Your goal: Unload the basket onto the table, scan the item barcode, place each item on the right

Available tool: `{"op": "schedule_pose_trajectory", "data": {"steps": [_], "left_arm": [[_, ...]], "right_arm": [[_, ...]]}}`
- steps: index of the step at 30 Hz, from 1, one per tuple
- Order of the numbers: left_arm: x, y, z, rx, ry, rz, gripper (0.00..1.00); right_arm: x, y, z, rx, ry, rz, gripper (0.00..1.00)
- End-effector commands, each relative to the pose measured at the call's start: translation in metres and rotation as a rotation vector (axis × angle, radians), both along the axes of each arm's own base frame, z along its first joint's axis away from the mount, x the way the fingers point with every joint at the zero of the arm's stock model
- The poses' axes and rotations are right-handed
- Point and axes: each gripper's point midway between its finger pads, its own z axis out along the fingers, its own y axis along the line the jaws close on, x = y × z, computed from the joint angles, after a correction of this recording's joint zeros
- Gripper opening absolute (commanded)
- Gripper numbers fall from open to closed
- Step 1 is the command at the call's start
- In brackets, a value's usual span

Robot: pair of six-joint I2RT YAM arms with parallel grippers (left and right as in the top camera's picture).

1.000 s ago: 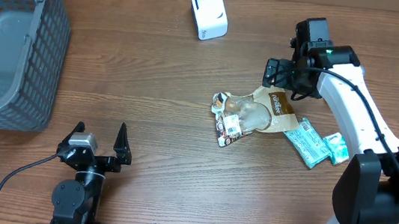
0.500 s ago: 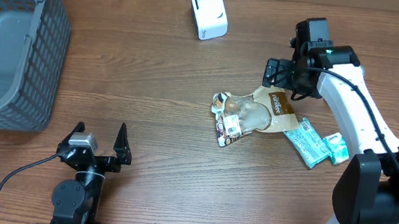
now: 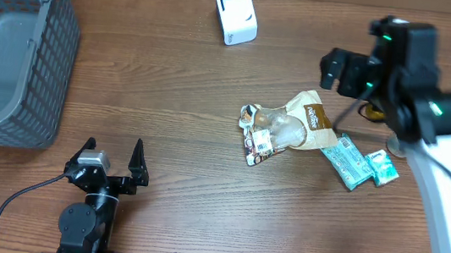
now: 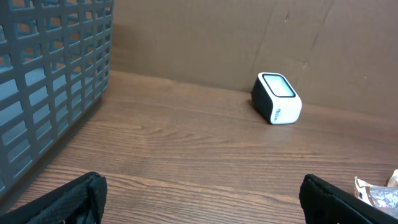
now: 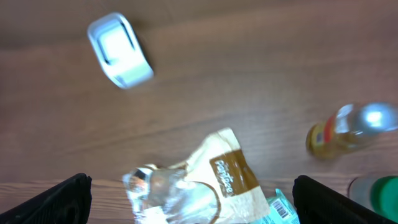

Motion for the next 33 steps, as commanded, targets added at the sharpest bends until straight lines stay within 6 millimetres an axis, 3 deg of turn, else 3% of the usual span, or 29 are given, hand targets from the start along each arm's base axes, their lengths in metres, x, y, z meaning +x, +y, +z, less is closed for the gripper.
{"op": "schedule_pose_trajectory", "data": {"steps": [1, 7, 11, 15, 18, 26, 33], "left_arm": [[0.000, -0.001, 0.001, 0.018, -0.010, -0.006, 1.00], [0.000, -0.001, 0.001, 0.018, -0.010, -0.006, 1.00], [0.000, -0.001, 0.001, 0.018, -0.010, -0.006, 1.00], [0.000, -0.001, 0.001, 0.018, -0.010, -0.006, 0.99], [0.000, -0.001, 0.001, 0.018, -0.010, -0.006, 0.99], [0.000, -0.001, 0.001, 0.018, -0.010, -0.006, 1.00], [0.000, -0.001, 0.001, 0.018, -0.010, -0.006, 1.00]], "right_arm": [[-0.018, -0.006, 0.039, 0.011, -0.108, -0.014, 1.00], [-0.061, -0.014, 0.092, 0.040, -0.266, -0.015, 1.00], [-0.097, -0.020, 0.094, 0.039, -0.266, -0.015, 1.00], [-0.122, -0.027, 0.082, 0.036, -0.314, -0.031, 1.00], [-0.137, -0.031, 0.063, 0.045, -0.369, -0.034, 1.00], [-0.182, -0.039, -0.009, 0.063, -0.470, -0.039, 1.00], [-0.195, -0.048, -0.029, 0.078, -0.606, -0.074, 1.00]]}}
